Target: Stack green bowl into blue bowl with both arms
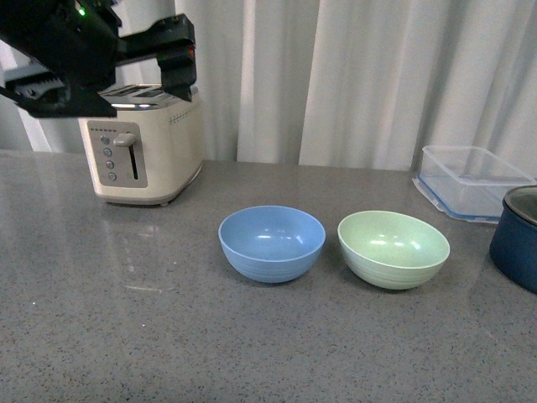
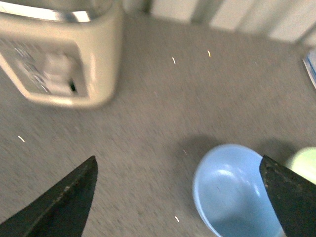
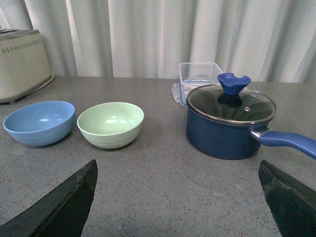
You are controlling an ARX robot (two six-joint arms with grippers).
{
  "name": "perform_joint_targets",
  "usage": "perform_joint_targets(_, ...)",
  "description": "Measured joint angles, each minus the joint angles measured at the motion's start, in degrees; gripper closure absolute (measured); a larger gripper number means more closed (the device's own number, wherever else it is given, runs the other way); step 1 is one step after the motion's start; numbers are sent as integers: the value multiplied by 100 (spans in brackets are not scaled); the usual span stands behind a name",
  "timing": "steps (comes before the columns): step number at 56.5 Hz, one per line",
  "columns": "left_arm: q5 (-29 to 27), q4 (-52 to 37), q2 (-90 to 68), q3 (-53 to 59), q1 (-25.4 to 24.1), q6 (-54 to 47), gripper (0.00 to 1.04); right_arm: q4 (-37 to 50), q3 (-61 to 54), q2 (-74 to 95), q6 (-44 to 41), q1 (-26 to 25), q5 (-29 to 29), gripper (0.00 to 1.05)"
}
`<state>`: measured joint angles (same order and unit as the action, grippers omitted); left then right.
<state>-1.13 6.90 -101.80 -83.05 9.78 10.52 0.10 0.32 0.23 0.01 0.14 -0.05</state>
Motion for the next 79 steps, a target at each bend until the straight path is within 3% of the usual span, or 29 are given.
perform_joint_targets(4, -708, -1904, 330, 925, -9, -457, 22, 0, 0, 0, 0, 0, -7, 10)
perform_joint_targets(11, -715, -4179, 870, 2634, -118, -809, 43, 0, 0, 0, 0, 0, 0, 10)
perform_joint_targets(21, -525, -5182, 1652, 4201, -264, -951, 72, 0, 0, 0, 0, 0, -2, 10)
perform_joint_targets(29, -426, -5565, 2328, 5340, -468, -984, 102, 0, 0, 0, 0, 0, -2, 10)
perform_joint_targets(45, -208, -5764, 3289, 6546, -625, -1008, 101, 0, 0, 0, 0, 0, -2, 10)
perform_joint_targets(49, 74, -5761, 3532, 6789, -839, -1010, 101, 0, 0, 0, 0, 0, -2, 10)
perform_joint_targets(76, 103, -4903, 5501, 7903, -968, -1010, 101, 0, 0, 0, 0, 0, -2, 10)
perform_joint_targets(79, 103, -5110, 5567, 8087, -968, -1008, 101, 0, 0, 0, 0, 0, -2, 10)
